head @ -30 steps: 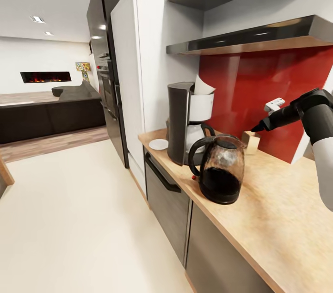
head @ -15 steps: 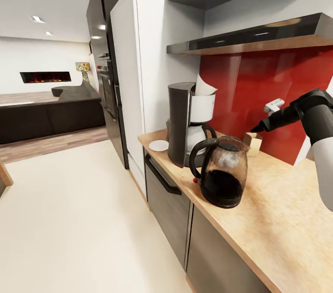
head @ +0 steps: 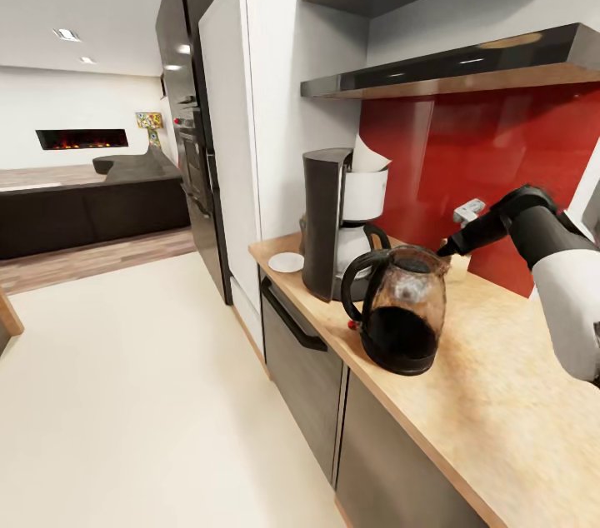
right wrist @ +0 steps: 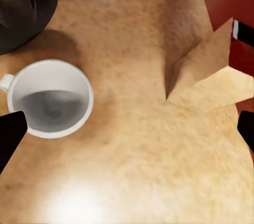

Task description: Set up a coffee station on the kitchen countertop: keep the coffee maker on the countertop, move the bottle of coffee from the kitchen shelf to the counter next to the coffee maker, place a paper coffee filter on top of the coffee maker, put the saucer next to the coffee maker with the coffee cup on the saucer, and place the electric kettle next to the coffee maker.

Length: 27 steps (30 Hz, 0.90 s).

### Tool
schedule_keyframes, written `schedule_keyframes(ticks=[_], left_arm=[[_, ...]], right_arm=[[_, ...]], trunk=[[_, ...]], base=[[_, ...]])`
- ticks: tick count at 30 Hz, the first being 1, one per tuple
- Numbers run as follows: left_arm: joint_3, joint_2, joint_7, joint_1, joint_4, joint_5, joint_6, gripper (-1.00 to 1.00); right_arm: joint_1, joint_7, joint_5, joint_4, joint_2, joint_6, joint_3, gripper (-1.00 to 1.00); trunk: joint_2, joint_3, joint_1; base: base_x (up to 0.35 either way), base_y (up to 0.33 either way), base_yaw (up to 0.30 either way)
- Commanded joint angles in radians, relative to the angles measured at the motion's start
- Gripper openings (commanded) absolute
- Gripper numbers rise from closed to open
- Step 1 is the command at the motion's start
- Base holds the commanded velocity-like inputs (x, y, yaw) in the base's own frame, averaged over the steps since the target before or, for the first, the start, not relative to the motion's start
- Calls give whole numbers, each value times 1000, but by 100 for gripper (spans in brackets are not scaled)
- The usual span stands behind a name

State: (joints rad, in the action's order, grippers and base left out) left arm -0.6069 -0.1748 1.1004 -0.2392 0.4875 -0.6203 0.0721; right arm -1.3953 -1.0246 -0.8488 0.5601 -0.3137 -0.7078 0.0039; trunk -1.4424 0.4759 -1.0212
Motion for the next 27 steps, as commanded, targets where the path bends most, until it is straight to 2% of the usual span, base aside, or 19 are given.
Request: schedule_keyframes(ticks=[1, 5, 13, 16, 17, 19, 27], left_arm=[[1, 0, 2, 0, 1, -6, 8, 100], [0, 0, 2, -1, 1, -6, 8, 100], [0, 0, 2, -1, 1, -6, 8, 100], [0, 0, 2, 0, 0, -5, 8, 100], [-1, 0, 2, 0, 0, -5, 8, 100], [-1, 0, 2, -1, 0, -5, 8, 100], [-1, 0, 2, -1, 1, -6, 8, 100]], right_arm=[[-1, 4, -6, -13, 9, 0, 0, 100], [-1, 18, -6, -33, 25, 4, 0, 100], [-1, 30, -6, -41, 35, 6, -2, 100], [-1, 84, -4, -43, 37, 8, -3, 100], [-2, 123, 3, -44, 37, 9, -3, 100], [-1, 147, 13, -44, 37, 9, -3, 100], [-1, 169, 26, -45, 38, 10, -3, 100]], trunk=[[-1, 1, 0], [-1, 1, 0], [-1, 1, 0], [-1, 1, 0], [-1, 1, 0], [-1, 1, 0], [-1, 1, 0]], base=[[0, 0, 0], [0, 0, 0], [0, 0, 0], [0, 0, 0], [0, 0, 0], [0, 0, 0], [23, 0, 0]])
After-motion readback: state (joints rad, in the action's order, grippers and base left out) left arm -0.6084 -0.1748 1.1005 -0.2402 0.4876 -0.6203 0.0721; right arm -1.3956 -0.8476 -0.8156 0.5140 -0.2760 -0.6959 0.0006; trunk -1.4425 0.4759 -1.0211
